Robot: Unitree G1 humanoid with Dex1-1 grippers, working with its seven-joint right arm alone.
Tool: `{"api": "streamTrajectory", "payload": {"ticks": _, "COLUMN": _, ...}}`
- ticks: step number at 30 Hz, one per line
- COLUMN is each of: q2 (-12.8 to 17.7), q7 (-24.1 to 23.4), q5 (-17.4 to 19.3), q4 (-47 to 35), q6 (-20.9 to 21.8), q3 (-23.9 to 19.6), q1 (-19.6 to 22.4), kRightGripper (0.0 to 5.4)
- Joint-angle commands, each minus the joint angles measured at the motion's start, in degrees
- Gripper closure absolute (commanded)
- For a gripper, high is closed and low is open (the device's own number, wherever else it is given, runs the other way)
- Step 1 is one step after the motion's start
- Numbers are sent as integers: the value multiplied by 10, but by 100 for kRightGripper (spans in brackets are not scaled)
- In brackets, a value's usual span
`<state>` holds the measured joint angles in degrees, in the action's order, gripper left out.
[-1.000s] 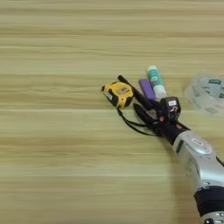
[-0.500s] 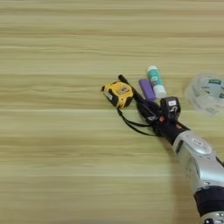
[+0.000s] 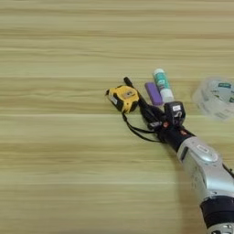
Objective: Move the objects on the table
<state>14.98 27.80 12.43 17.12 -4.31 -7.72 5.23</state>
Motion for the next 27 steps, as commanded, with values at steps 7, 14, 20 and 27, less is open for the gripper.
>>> {"api": "streamTrajectory", "payload": {"ticks": 7, "q2": 2, "q7": -23, "q5": 10, "q4": -95, "q6": -4, "q3": -10, "q1": 10, "kRightGripper": 432}}
{"api": "streamTrajectory", "payload": {"ticks": 14, "q2": 2, "q7": -26, "q5": 6, "q4": -101, "q6": -3, "q3": -15, "q1": 8, "kRightGripper": 432}}
{"api": "streamTrajectory", "payload": {"ticks": 20, "q2": -2, "q7": -34, "q5": 11, "q4": -145, "q6": -6, "q3": -17, "q1": 9, "kRightGripper": 432}}
{"api": "streamTrajectory", "payload": {"ticks": 27, "q2": -16, "q7": -28, "q5": 15, "q4": -222, "q6": -26, "q3": 5, "q1": -11, "kRightGripper": 432}}
